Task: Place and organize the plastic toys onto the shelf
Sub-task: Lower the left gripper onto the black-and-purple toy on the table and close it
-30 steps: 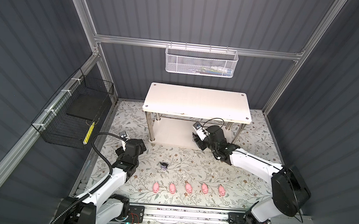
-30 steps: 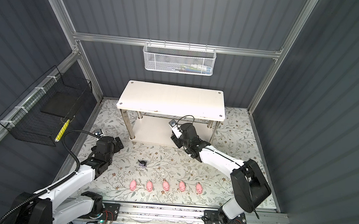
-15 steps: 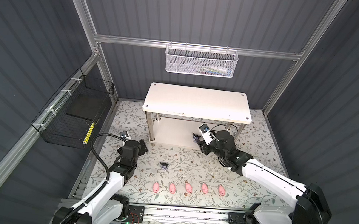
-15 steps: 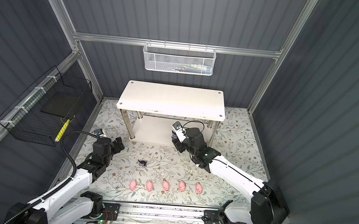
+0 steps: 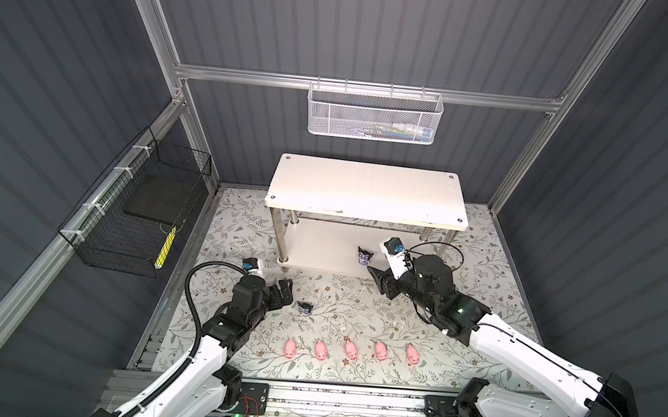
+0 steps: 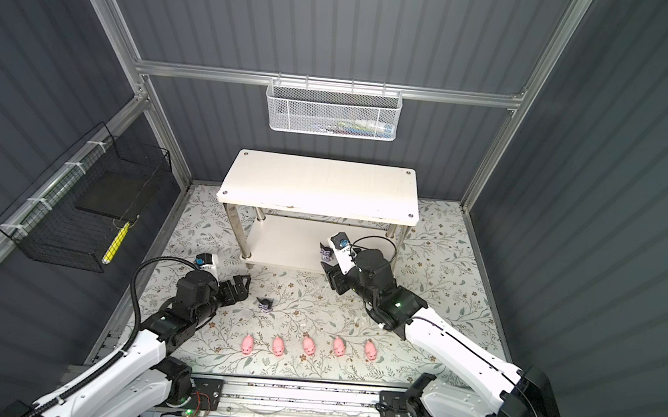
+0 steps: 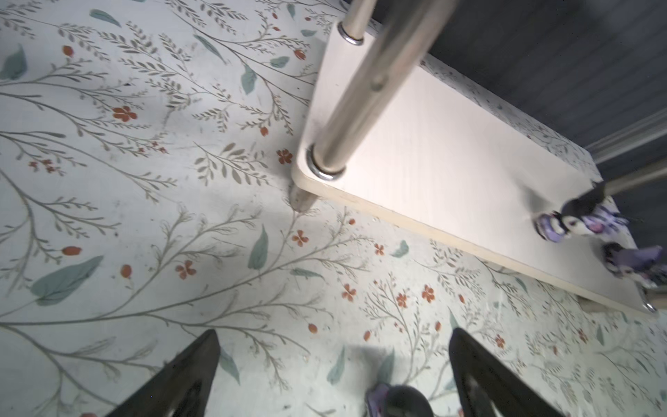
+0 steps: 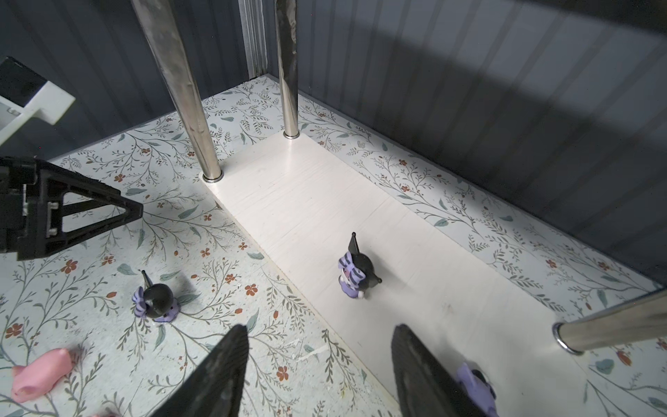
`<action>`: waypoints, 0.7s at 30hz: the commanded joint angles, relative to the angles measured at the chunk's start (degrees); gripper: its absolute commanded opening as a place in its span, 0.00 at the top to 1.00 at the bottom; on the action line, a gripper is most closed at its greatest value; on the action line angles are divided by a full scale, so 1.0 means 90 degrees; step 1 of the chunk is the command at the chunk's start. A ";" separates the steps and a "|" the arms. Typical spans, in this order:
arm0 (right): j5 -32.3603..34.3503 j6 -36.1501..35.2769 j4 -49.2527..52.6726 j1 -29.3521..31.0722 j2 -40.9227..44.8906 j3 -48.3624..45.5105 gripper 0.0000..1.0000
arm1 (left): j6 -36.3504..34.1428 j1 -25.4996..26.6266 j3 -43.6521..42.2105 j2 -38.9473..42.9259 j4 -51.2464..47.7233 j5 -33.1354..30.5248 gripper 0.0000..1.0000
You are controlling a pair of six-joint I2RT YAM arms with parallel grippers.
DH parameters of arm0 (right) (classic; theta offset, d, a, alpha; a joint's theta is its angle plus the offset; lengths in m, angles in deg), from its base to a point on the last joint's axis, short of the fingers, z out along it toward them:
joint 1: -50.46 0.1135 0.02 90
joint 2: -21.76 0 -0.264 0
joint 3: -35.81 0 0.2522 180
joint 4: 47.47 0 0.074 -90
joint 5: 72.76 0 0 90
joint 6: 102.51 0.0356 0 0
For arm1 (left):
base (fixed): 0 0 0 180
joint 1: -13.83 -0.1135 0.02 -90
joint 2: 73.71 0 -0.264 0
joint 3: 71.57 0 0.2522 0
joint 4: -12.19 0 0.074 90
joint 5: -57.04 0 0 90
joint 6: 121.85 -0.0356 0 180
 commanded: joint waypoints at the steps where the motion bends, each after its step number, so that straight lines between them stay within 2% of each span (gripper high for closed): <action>1: -0.0131 0.0229 0.0030 0.0036 0.0186 -0.0078 0.35 | 0.0062 0.0041 -0.0184 0.0431 -0.0572 0.0410 0.00; 4: -0.0152 0.0242 -0.0013 0.0044 0.0237 -0.0128 0.34 | -0.0028 0.0084 -0.0242 0.0604 -0.0837 0.0854 0.01; 7: -0.0173 0.0248 -0.0115 0.0046 0.0259 -0.0215 0.34 | -0.0088 0.0321 -0.0297 0.0673 -0.1136 0.0866 0.01; 12: -0.0184 0.0268 -0.0266 0.0041 0.0250 -0.0359 0.33 | -0.0143 0.1076 -0.0295 0.0464 -0.1100 0.0212 0.00; 18: -0.0185 0.0221 -0.0385 0.0043 0.0201 -0.0457 0.33 | -0.0206 0.2093 -0.0085 -0.0574 -0.0507 -0.0592 0.00; 21: -0.0156 0.0180 -0.0417 0.0041 0.0181 -0.0500 0.32 | -0.0217 0.2422 0.0045 -0.1001 -0.0437 -0.0865 0.00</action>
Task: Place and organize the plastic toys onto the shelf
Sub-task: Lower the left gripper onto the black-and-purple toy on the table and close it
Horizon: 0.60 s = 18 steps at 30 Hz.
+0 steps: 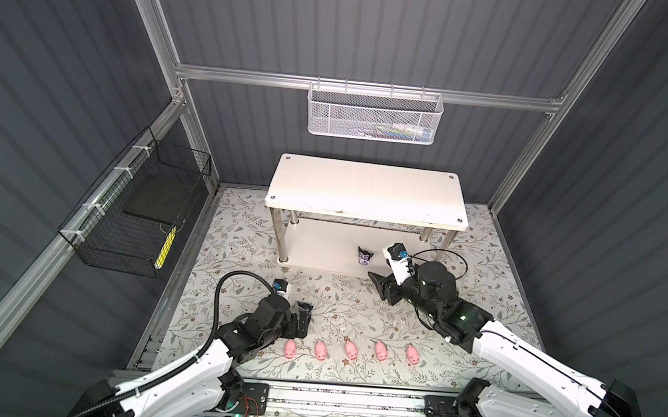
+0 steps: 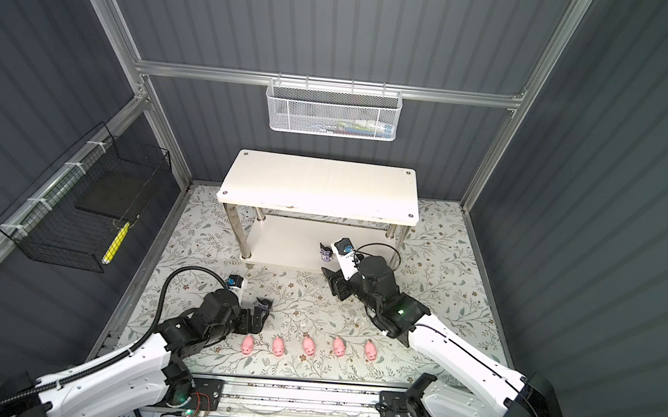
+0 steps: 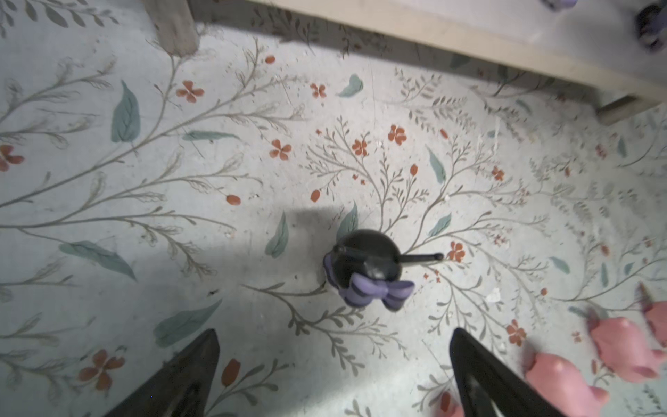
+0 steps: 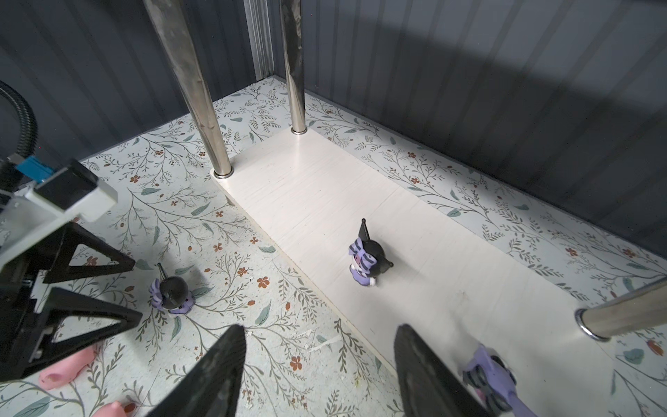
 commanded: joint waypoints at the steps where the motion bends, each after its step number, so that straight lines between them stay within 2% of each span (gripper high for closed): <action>1: -0.0041 -0.0014 -0.0201 0.0034 -0.0016 -0.0113 0.32 | -0.0117 0.0256 0.0244 -0.0296 0.0244 -0.0510 0.00; 11: -0.0078 -0.0014 -0.0483 0.0017 -0.0120 -0.0316 0.32 | -0.0358 0.0331 0.0438 -0.1023 0.0569 -0.0693 0.01; 18: -0.0150 -0.0011 -0.0612 -0.0051 -0.0161 -0.0368 0.32 | -0.0341 0.0336 0.0572 -0.1479 0.0863 -0.0728 0.08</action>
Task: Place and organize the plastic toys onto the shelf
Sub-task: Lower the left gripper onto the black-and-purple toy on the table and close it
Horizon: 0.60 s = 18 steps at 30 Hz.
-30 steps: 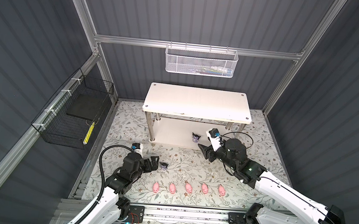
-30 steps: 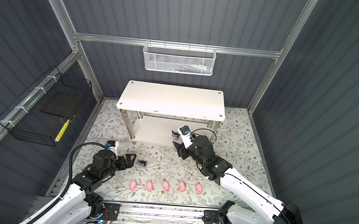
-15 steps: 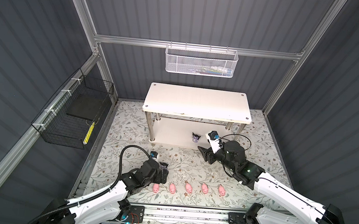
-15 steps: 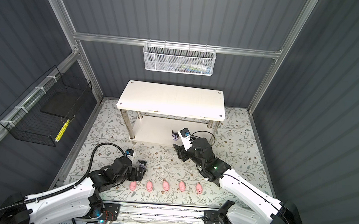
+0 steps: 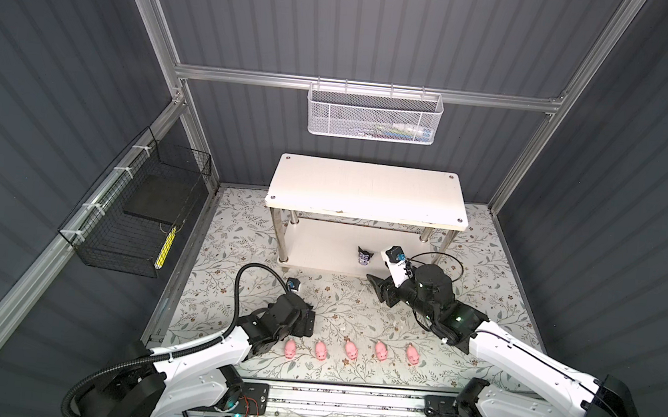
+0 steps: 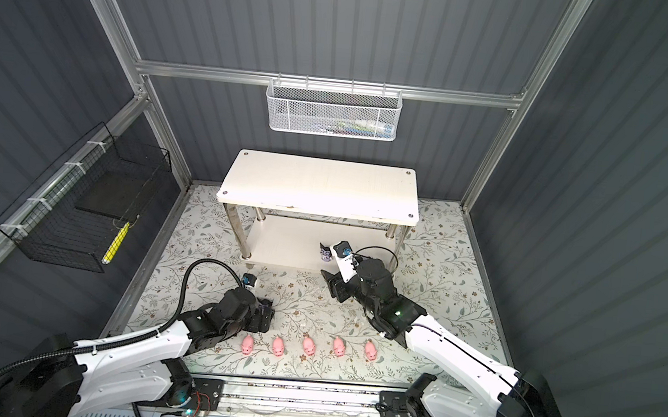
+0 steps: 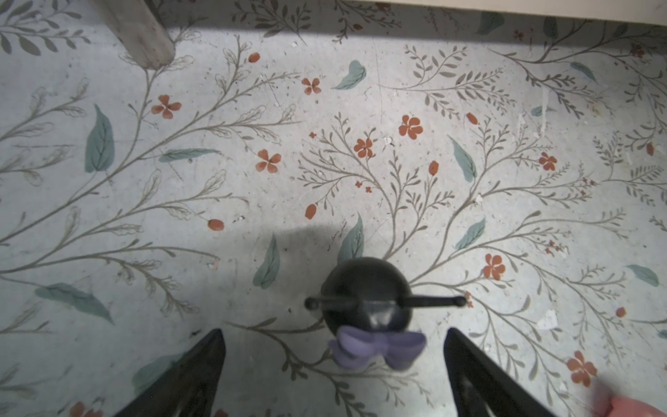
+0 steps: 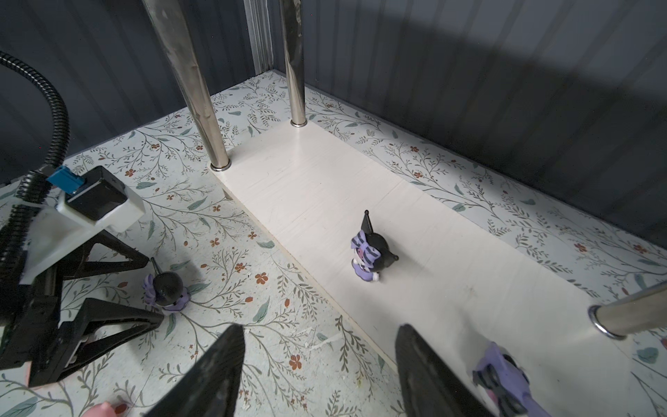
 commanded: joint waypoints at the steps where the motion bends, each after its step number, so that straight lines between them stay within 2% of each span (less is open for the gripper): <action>1: -0.0149 0.0016 -0.0239 -0.0073 -0.0030 -0.0106 0.32 | -0.0101 0.0031 0.0255 -0.0157 0.0222 -0.0144 0.08; 8: -0.0546 0.0154 -0.0379 -0.0361 0.0038 -0.0225 0.32 | -0.0205 0.0028 0.0417 -0.0604 0.0394 -0.0223 0.13; 18: -0.0697 0.0213 -0.0456 -0.0520 0.0024 -0.0286 0.32 | -0.0264 0.0029 0.0499 -0.0919 0.0462 -0.0206 0.22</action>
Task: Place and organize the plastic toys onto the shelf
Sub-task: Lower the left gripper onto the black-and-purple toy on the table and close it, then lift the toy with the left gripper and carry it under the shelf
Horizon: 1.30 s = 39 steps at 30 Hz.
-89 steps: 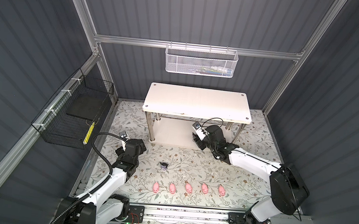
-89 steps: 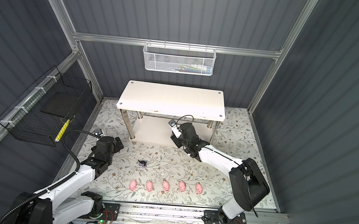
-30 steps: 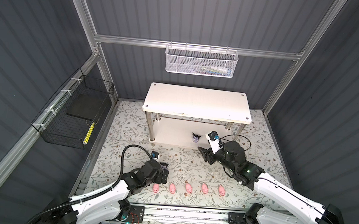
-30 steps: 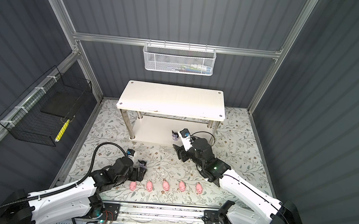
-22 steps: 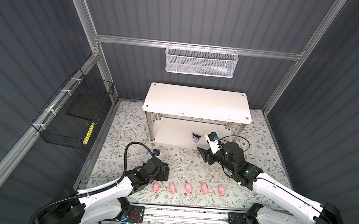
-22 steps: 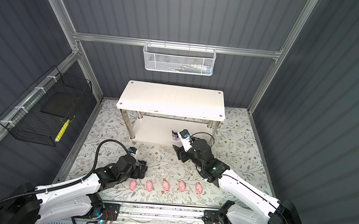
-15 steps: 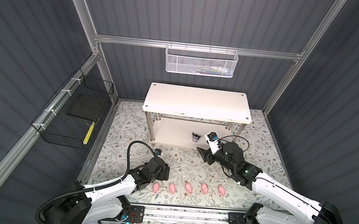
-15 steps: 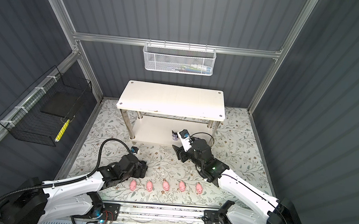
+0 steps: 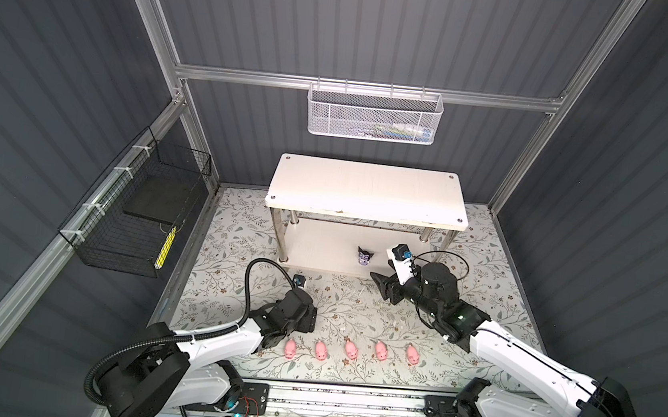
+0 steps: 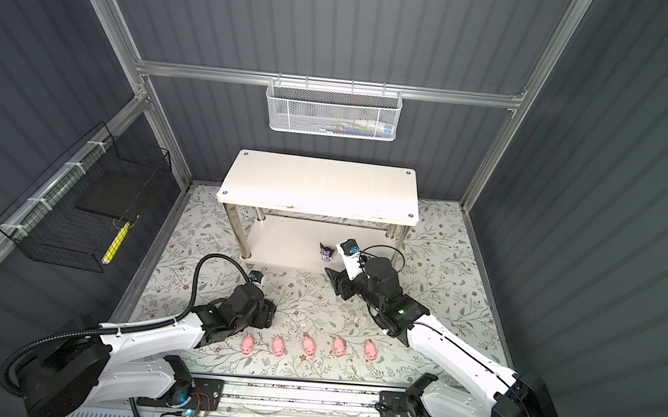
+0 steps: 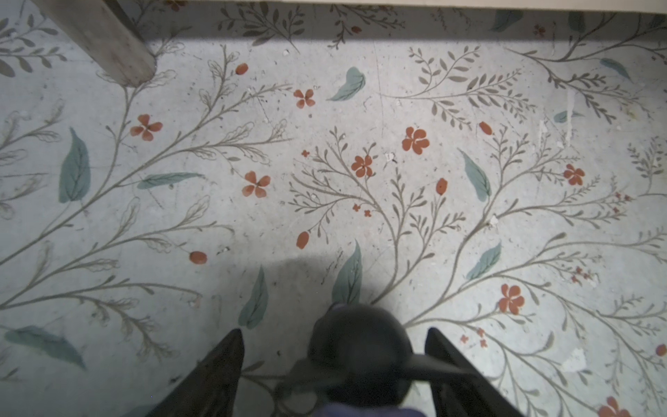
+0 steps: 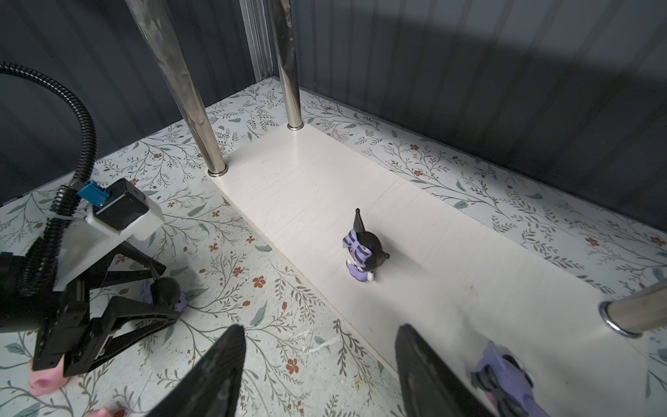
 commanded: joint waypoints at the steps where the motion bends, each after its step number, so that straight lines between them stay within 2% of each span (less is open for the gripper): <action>1: -0.0132 0.0077 -0.0164 -0.0039 0.0016 -0.0082 0.32 | -0.0150 0.0032 0.0223 -0.0088 0.0044 -0.0094 0.22; 19: -0.0292 0.0160 -0.0254 -0.0159 -0.0072 -0.0154 0.32 | -0.0169 0.0032 0.0266 -0.0405 0.0306 -0.0074 0.41; 32: -0.0271 0.0184 -0.0254 -0.0190 -0.0111 -0.0176 0.31 | -0.0134 0.0037 0.0281 -0.0437 0.0411 0.0042 0.64; 39: -0.0293 0.0203 -0.0293 -0.0203 -0.0111 -0.0174 0.31 | -0.0157 0.0039 0.0362 -0.0326 0.0283 0.0023 0.67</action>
